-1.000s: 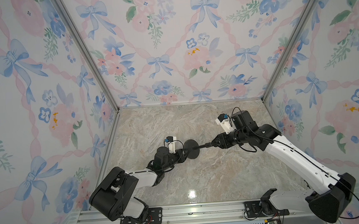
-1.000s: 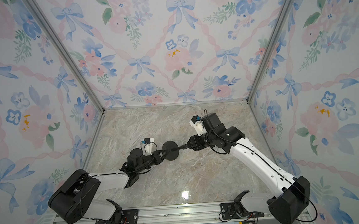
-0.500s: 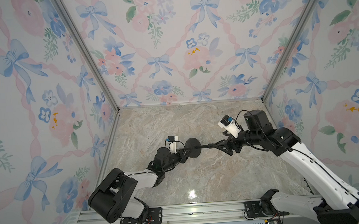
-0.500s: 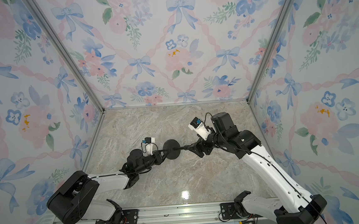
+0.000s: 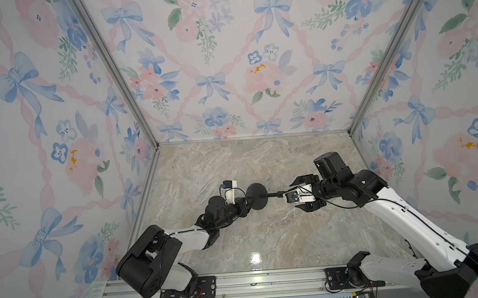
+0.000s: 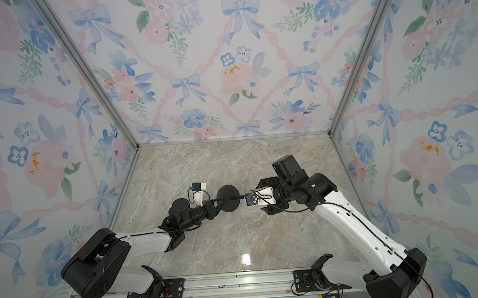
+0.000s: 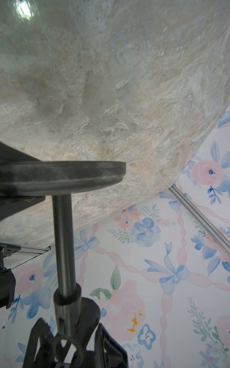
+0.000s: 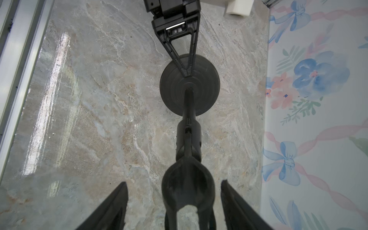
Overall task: Assemble a microphone stand
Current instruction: Screw the microphone stand pole into the microphone stand base.
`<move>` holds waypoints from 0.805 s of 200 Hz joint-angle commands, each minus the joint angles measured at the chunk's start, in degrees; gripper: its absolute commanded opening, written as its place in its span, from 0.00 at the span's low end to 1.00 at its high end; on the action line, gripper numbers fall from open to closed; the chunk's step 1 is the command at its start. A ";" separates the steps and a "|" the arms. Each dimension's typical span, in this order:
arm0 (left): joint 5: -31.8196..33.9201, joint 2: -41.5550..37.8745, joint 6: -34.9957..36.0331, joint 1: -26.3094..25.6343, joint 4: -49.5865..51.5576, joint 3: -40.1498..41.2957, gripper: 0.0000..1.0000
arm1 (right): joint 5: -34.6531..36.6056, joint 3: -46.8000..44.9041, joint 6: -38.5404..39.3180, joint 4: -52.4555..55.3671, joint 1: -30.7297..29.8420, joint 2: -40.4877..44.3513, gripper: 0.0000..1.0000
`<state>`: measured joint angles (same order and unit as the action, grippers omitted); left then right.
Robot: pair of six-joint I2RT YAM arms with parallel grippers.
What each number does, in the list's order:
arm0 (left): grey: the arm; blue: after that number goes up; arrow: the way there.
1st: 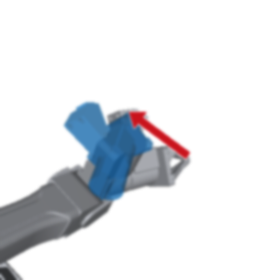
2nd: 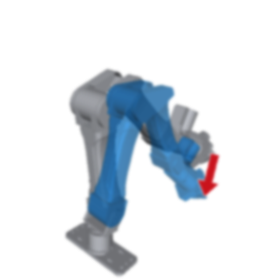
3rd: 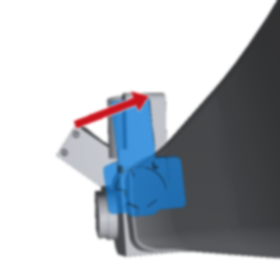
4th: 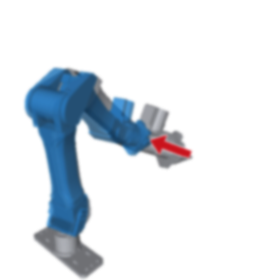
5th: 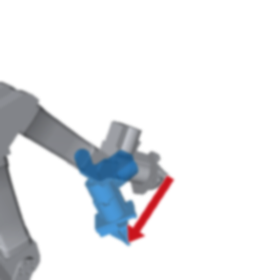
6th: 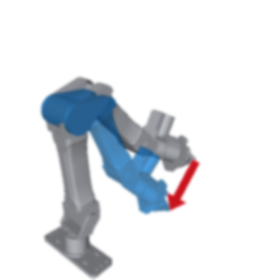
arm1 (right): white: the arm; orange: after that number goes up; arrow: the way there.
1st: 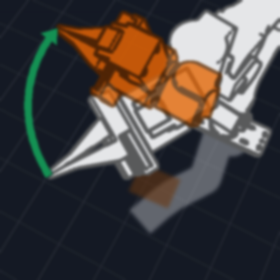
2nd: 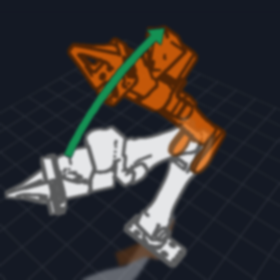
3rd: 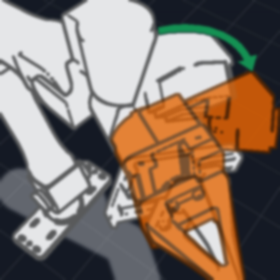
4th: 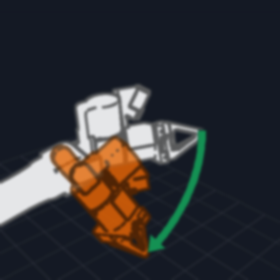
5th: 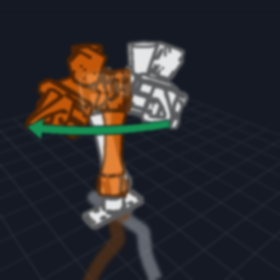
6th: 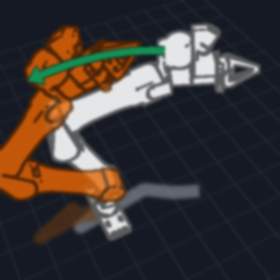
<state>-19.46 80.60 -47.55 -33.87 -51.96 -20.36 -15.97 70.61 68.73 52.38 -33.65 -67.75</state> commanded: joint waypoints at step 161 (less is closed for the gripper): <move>2.35 -6.84 3.42 -0.25 -3.38 0.02 0.00 | -11.02 -0.20 -83.38 -13.45 2.00 -5.90 0.44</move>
<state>-15.55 76.64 -46.17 -33.65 -48.05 -19.77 -19.09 71.99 8.95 42.96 -33.93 -72.23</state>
